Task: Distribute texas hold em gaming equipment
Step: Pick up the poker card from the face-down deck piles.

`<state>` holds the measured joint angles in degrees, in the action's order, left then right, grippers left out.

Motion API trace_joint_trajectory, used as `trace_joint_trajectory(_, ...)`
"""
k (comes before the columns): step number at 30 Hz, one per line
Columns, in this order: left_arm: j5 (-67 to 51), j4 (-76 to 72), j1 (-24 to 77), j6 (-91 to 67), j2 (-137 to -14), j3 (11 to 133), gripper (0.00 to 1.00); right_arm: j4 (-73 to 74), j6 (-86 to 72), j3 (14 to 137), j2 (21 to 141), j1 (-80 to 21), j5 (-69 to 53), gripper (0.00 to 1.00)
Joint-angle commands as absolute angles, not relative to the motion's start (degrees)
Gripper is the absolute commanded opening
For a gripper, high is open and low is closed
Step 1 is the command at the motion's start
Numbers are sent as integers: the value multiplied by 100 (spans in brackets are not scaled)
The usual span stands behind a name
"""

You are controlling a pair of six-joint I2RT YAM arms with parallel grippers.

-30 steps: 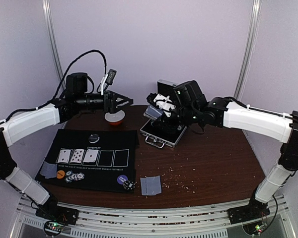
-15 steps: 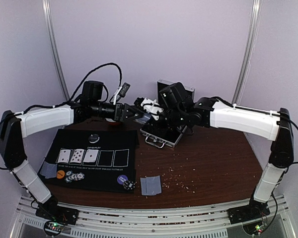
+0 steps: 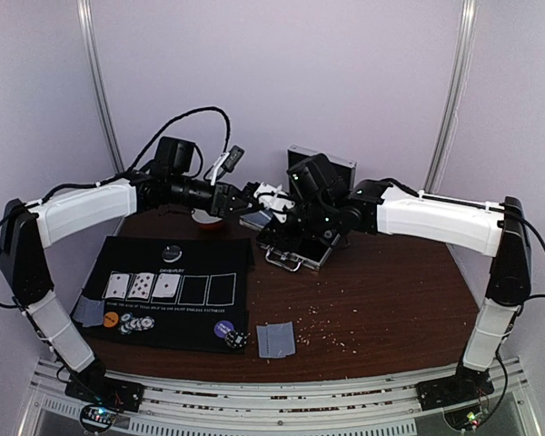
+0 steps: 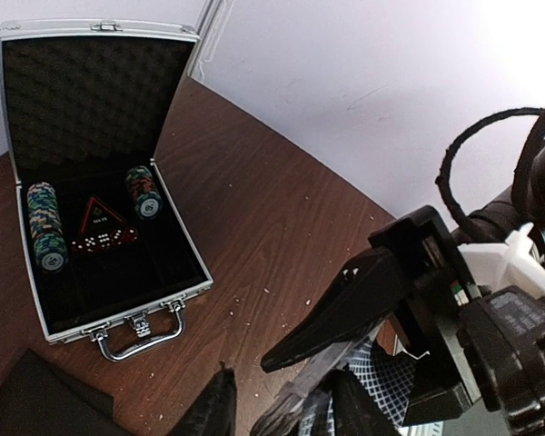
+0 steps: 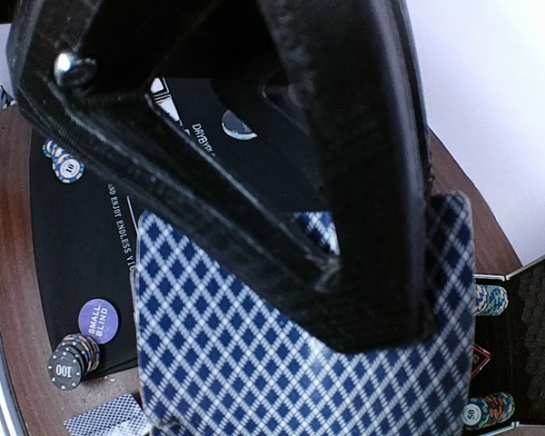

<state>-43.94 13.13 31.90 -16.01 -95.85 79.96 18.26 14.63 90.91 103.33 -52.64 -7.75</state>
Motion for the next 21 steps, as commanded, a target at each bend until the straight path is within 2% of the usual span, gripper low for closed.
trace_joint_trajectory(1,-3717,1977,3172,-987,-9473,8219,35,1726,1491,9087,10171,-5292,-726,44)
trace_joint_trajectory(7,-3467,2088,3161,-836,-9235,8216,27,1727,1485,9075,10176,-5291,-691,44)
trace_joint_trajectory(11,-3924,2001,3158,-771,-9138,8183,20,1736,1503,9105,10185,-5295,-677,44)
trace_joint_trajectory(16,-4204,1998,3156,-713,-9064,8124,0,1730,1503,9097,10169,-5298,-629,44)
trace_joint_trajectory(21,-4093,2046,3156,-640,-8910,8106,0,1750,1494,9065,10143,-5286,-557,44)
